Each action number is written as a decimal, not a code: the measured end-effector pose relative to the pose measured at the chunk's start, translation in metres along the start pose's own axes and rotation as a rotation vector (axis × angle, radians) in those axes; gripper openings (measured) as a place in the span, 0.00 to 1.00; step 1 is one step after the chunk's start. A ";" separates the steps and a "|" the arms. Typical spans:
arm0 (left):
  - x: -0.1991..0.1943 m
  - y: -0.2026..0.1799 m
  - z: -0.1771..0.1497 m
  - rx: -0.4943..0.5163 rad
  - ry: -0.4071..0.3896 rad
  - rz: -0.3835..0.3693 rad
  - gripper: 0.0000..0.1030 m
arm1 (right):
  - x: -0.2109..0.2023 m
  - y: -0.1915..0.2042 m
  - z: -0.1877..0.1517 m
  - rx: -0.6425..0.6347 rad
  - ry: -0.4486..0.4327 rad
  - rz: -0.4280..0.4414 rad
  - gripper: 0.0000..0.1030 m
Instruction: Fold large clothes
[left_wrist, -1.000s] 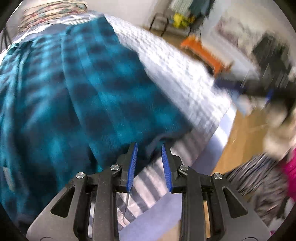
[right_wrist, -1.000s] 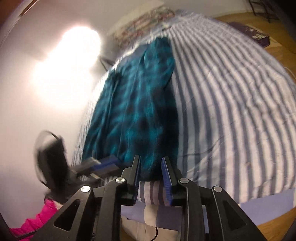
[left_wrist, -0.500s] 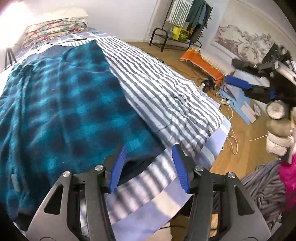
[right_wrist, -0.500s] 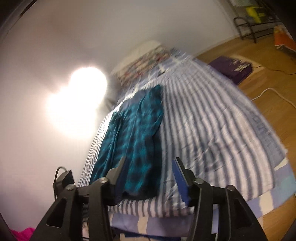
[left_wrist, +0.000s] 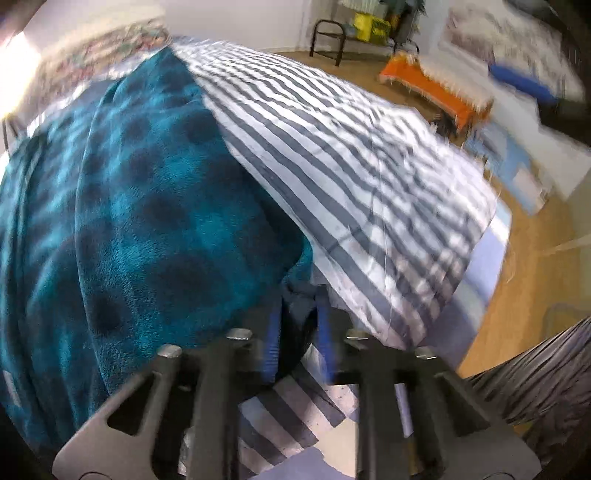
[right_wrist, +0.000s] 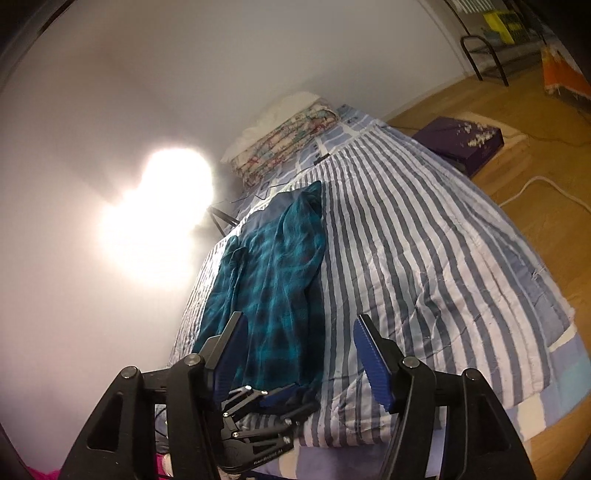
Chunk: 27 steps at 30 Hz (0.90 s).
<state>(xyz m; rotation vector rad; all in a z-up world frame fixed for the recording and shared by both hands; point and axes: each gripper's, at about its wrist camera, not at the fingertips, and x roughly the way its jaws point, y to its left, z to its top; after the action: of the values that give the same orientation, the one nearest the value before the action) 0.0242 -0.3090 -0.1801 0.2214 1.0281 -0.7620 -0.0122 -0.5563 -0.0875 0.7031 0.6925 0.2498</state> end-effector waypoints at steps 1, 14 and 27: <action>-0.008 0.008 0.001 -0.042 -0.019 -0.038 0.12 | 0.004 0.000 0.002 0.005 0.005 0.005 0.62; -0.092 0.073 -0.014 -0.354 -0.224 -0.249 0.11 | 0.150 0.018 0.081 -0.065 0.126 -0.028 0.75; -0.095 0.089 -0.022 -0.412 -0.237 -0.297 0.10 | 0.317 -0.016 0.107 0.023 0.283 -0.077 0.59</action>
<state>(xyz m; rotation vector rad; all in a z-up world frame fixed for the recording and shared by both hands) 0.0404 -0.1885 -0.1277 -0.3754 0.9778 -0.8016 0.2966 -0.4862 -0.1967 0.6678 0.9915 0.2731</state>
